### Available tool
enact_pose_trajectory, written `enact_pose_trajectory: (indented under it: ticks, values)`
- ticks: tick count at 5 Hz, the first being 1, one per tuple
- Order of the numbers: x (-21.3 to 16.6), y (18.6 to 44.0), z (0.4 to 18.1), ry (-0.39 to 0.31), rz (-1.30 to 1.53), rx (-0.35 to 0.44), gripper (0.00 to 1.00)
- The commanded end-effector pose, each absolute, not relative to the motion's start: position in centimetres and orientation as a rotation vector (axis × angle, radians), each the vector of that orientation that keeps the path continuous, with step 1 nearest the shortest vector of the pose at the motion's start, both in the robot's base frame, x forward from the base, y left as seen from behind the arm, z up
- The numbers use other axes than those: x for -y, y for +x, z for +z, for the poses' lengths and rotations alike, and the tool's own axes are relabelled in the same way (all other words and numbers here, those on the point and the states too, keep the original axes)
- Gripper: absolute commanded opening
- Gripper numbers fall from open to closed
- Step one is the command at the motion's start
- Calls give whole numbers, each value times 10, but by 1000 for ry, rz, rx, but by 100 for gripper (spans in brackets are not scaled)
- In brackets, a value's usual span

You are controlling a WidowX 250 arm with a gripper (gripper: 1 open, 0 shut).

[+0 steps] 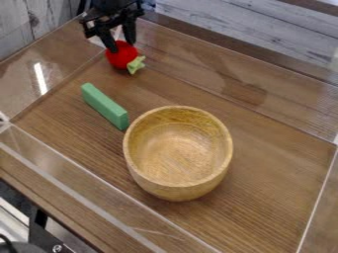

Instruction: Move the red object to the right side of the table

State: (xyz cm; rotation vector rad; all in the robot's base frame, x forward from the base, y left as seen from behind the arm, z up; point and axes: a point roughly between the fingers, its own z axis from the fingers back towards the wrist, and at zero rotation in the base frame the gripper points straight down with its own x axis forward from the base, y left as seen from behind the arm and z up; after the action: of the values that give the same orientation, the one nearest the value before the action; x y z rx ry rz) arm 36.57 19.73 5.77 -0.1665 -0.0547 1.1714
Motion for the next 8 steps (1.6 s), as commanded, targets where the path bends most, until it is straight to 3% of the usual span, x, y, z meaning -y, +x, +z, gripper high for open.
enact_pose_trajectory:
  ticks: [1,3,5,7,8]
  values:
    - [-200,365,74,-177,1216,133,100]
    - [-204,372,73,-221,1227,135,100]
    - [-196,369,53,-256,1241,144,100]
    - [-198,373,68,-294,1272,144,100]
    - [-198,373,63,-305,1247,138,100]
